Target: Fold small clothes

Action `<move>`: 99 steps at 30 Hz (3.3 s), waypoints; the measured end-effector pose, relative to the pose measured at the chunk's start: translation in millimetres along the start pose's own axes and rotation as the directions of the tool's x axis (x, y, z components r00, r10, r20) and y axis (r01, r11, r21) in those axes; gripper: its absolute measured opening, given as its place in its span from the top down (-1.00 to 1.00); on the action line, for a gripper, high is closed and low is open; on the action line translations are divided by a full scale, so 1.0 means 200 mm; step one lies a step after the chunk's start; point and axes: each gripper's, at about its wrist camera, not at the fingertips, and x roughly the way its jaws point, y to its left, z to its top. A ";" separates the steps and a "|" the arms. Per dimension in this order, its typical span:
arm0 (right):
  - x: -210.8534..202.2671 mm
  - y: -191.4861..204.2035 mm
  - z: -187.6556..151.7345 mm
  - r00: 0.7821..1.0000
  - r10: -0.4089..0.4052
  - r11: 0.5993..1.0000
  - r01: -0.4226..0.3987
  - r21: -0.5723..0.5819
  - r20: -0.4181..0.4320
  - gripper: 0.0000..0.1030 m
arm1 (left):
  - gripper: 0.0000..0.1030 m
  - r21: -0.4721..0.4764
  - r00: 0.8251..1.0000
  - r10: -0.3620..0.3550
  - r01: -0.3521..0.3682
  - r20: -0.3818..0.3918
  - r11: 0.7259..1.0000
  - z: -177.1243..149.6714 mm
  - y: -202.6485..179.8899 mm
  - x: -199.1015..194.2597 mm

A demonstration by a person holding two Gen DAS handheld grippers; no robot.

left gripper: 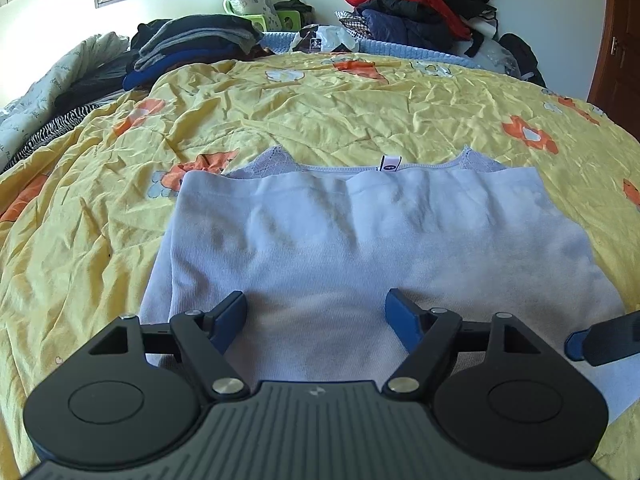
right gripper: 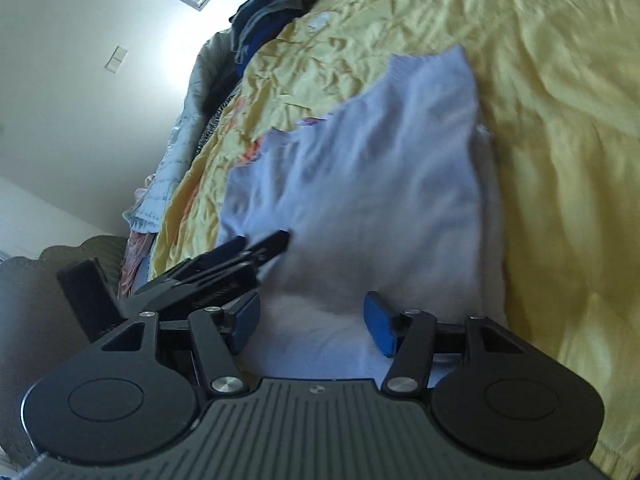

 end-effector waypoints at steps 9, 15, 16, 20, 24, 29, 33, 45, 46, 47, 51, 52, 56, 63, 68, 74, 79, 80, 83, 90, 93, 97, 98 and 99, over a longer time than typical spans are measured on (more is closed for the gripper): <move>-0.08 0.01 -0.05 0.998 -0.046 0.999 0.046 -0.012 0.051 -0.01 | -0.50 -0.067 1.000 0.002 0.000 0.021 0.998 -0.01 0.03 -0.11; -0.13 0.13 -0.15 0.994 -0.081 0.977 0.094 -0.189 0.079 -0.44 | -0.50 -0.235 0.991 -0.126 0.133 0.044 0.963 -0.14 0.18 -0.24; -0.11 0.10 -0.16 0.993 -0.096 0.976 0.106 -0.190 0.064 -0.43 | -0.50 -0.240 0.992 -0.123 0.129 0.040 0.962 -0.18 0.20 -0.22; -0.11 0.04 -0.17 0.995 -0.063 0.983 0.074 -0.166 0.071 -0.41 | -0.50 -0.341 0.986 -0.091 0.135 0.140 0.930 -0.21 0.26 -0.34; -0.19 0.04 -0.16 0.994 -0.039 0.994 0.049 -0.099 0.104 -0.47 | -0.55 -0.512 0.963 -0.066 0.196 0.259 0.836 -0.23 0.39 -0.51; -0.23 0.04 -0.19 0.995 -0.009 0.994 0.020 -0.110 0.095 -0.50 | -0.56 -0.685 0.977 -0.125 0.211 0.174 0.697 -0.31 0.51 -0.49; -0.23 -0.06 -0.20 0.995 -0.031 0.998 0.036 -0.049 0.092 -0.38 | -0.56 -0.859 0.985 -0.136 0.159 0.105 0.487 -0.46 0.57 -0.44; -0.38 -0.01 -0.16 0.981 0.068 0.997 -0.061 -0.045 0.182 -0.45 | 0.08 -0.921 0.999 -0.039 0.006 -0.010 0.390 -0.42 0.52 -0.37; -0.39 -0.01 -0.15 0.979 0.077 0.997 -0.070 -0.043 0.187 -0.46 | 0.36 -0.909 0.999 -0.013 -0.033 -0.042 0.415 -0.40 0.51 -0.36; -0.39 -0.02 -0.15 0.978 0.084 0.996 -0.077 -0.040 0.189 -0.46 | 0.49 -0.896 0.998 0.003 -0.057 -0.062 0.441 -0.39 0.50 -0.35; -0.39 -0.04 -0.14 0.974 0.105 0.994 -0.103 -0.021 0.201 -0.46 | 0.67 -0.848 0.994 0.038 -0.106 -0.101 0.519 -0.34 0.44 -0.35; -0.39 -0.05 -0.14 0.972 0.114 0.993 -0.114 -0.009 0.204 -0.47 | 0.71 -0.832 0.993 0.056 -0.120 -0.106 0.541 -0.32 0.42 -0.36; -0.38 -0.13 -0.13 0.964 0.161 0.981 -0.180 0.075 0.209 -0.46 | 0.78 -0.764 0.989 0.125 -0.144 -0.083 0.629 -0.23 0.32 -0.42; -0.35 -0.33 -0.08 0.920 0.312 0.878 -0.374 0.299 0.236 -0.47 | 0.79 -0.367 0.994 0.045 -0.007 0.096 0.930 0.03 -0.22 -0.53; -0.30 -0.45 -0.06 0.900 0.344 0.807 -0.429 0.405 0.268 -0.52 | 0.78 0.001 0.984 -0.173 0.174 0.047 0.985 -0.06 -0.65 -0.48; -0.25 -0.50 -0.09 0.917 0.301 0.809 -0.390 0.439 0.261 -0.52 | 0.77 0.055 0.978 -0.205 0.206 -0.026 0.977 -0.19 -0.73 -0.38; -0.27 -0.48 -0.08 0.920 0.282 0.822 -0.378 0.427 0.271 -0.52 | 0.75 0.016 0.966 -0.244 0.246 -0.080 0.969 -0.14 -0.72 -0.32; -0.28 -0.47 -0.06 0.923 0.270 0.829 -0.368 0.420 0.275 -0.52 | 0.66 0.019 0.965 -0.250 0.253 -0.080 0.967 -0.13 -0.71 -0.33; -0.34 -0.47 -0.01 0.919 0.254 0.842 -0.364 0.399 0.302 -0.52 | -0.05 0.037 0.931 -0.330 0.339 -0.158 0.940 -0.10 -0.69 -0.38; -0.36 -0.38 0.26 0.893 0.310 0.840 -0.418 0.347 0.326 -0.57 | -0.45 0.166 0.872 -0.488 0.485 -0.025 0.858 -0.02 -0.60 -0.68; -0.21 -0.29 0.42 0.889 0.381 0.825 -0.451 0.340 0.254 -0.69 | -0.50 0.293 0.906 -0.423 0.401 0.014 0.868 -0.05 -0.69 -0.59; 0.08 -0.23 0.60 0.943 0.321 0.860 -0.330 0.390 0.089 -0.68 | -0.50 0.294 0.886 -0.432 0.464 -0.169 0.836 -0.16 -0.82 -0.33; 0.14 -0.25 0.62 0.960 0.275 0.872 -0.273 0.406 0.054 -0.67 | -0.54 0.308 0.888 -0.434 0.459 -0.150 0.833 -0.19 -0.84 -0.31; 0.18 -0.28 0.63 0.977 0.214 0.888 -0.202 0.413 0.018 -0.64 | -0.64 0.336 0.885 -0.448 0.462 -0.125 0.821 -0.21 -0.87 -0.31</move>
